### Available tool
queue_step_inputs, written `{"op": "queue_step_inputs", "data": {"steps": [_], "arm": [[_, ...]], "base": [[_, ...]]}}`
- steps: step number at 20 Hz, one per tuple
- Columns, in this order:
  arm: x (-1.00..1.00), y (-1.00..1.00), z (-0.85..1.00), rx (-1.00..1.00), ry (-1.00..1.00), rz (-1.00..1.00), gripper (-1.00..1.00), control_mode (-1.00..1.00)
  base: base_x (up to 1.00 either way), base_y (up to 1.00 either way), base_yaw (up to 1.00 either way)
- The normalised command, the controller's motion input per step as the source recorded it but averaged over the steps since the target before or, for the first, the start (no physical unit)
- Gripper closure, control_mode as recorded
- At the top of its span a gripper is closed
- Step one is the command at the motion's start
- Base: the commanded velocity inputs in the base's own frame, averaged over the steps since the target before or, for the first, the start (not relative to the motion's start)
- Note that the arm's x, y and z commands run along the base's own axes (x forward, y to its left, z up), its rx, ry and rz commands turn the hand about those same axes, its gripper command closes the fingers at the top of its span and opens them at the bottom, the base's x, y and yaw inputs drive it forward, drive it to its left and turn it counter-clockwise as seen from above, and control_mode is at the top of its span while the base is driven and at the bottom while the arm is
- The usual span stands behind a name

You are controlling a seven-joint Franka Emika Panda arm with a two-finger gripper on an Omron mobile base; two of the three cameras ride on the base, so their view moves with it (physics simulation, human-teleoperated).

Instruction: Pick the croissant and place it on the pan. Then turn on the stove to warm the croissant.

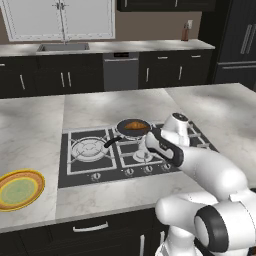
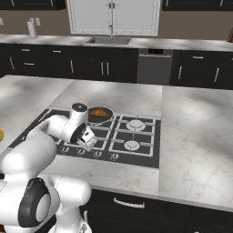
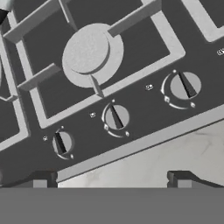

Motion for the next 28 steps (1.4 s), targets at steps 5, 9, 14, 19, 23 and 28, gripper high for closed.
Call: {"op": "queue_step_inputs", "data": {"steps": [5, 9, 14, 19, 23, 28], "arm": [[0.08, 0.02, -0.31, -0.09, 0.00, 0.05, -1.00, -1.00], [0.06, 0.04, -0.26, -0.09, 0.00, 0.06, -1.00, -1.00], [0.06, 0.02, -0.21, -0.09, -0.01, 0.06, -1.00, -1.00], [0.09, 0.00, -0.21, -0.05, 0.00, 0.06, -1.00, -1.00], [0.06, 0.00, -0.15, -0.02, -0.01, 0.07, -1.00, -1.00], [0.13, 0.00, -0.11, -0.01, -0.01, 0.07, -1.00, -1.00]], "base": [[0.00, 0.00, 0.00], [0.00, 0.00, 0.00], [0.00, 0.00, 0.00], [0.00, 0.00, 0.00], [0.00, 0.00, 0.00], [0.00, 0.00, 0.00]]}}
